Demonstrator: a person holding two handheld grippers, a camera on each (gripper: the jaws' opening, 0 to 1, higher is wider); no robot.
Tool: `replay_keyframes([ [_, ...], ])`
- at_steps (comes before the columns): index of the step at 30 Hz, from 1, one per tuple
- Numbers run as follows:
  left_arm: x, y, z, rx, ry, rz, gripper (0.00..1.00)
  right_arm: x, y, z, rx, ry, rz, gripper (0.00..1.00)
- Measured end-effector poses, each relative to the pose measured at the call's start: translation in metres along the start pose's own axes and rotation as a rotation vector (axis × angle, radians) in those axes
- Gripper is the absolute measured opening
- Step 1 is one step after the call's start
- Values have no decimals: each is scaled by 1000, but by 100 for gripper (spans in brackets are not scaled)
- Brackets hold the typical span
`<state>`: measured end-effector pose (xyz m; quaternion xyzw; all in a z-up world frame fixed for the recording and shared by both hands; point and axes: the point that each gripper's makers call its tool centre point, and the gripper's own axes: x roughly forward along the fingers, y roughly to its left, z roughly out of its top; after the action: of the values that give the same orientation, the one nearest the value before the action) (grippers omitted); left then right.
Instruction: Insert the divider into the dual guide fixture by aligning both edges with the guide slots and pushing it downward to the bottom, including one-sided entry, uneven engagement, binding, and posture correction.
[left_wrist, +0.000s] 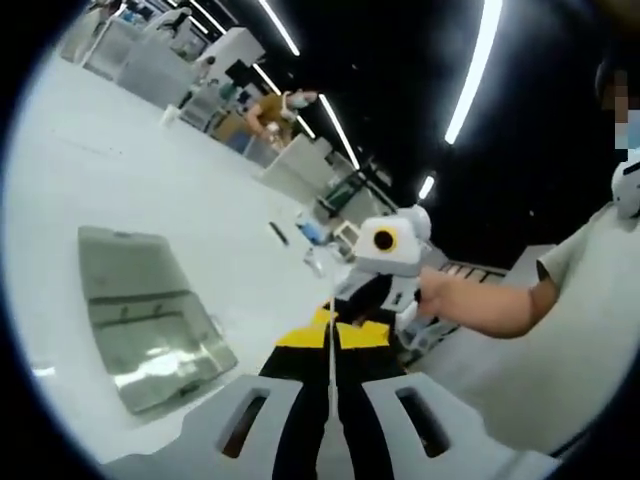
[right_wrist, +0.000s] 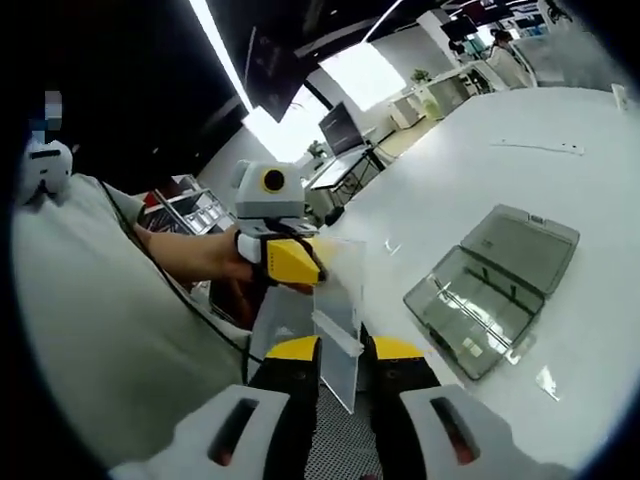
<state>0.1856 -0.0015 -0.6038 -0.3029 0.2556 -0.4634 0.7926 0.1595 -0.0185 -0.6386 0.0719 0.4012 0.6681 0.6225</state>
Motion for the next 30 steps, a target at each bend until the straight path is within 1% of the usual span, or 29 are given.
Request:
replay_keyframes([
  [15,1,-6,-1,-7,10,-46,0,-4,8,3,45,-55,95,12],
  [19,1,-7,-2,-7,13,-53,0,-4,9,5,57,-75,109,11],
  [23,2,-8,-3,-6,16,-59,0,-4,10,5,68,-79,116,8],
  [30,1,-9,-1,-6,13,-62,0,-4,12,7,75,-94,130,8],
])
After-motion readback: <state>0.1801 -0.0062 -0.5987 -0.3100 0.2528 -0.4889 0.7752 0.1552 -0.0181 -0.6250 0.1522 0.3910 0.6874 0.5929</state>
